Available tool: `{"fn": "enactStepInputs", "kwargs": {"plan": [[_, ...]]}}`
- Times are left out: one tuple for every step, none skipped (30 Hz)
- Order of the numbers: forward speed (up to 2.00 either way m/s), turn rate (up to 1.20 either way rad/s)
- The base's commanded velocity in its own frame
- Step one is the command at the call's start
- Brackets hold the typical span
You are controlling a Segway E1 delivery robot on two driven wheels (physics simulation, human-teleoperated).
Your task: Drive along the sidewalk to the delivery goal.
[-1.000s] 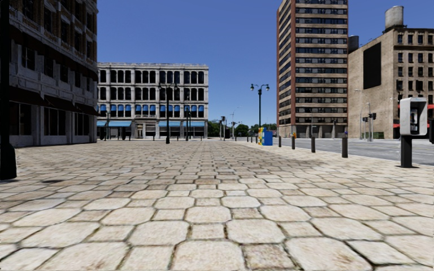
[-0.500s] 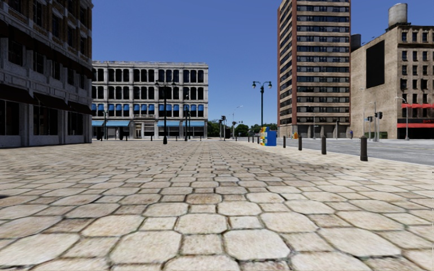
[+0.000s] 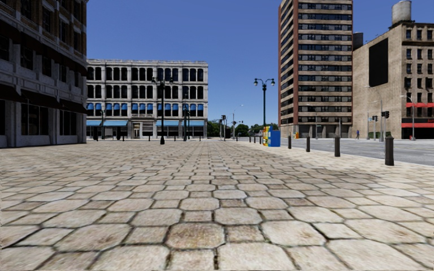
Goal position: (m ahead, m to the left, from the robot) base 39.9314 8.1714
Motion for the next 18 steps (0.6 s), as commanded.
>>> {"fn": "enactStepInputs", "kwargs": {"plan": [[2.00,0.00],[2.00,0.00],[2.00,0.00],[2.00,0.00],[2.00,0.00],[2.00,0.00],[2.00,0.00],[2.00,0.00],[2.00,0.00],[2.00,0.00],[2.00,0.00],[2.00,0.00],[2.00,0.00],[2.00,0.00],[2.00,0.00],[2.00,0.00],[2.00,0.00],[2.00,0.00]]}}
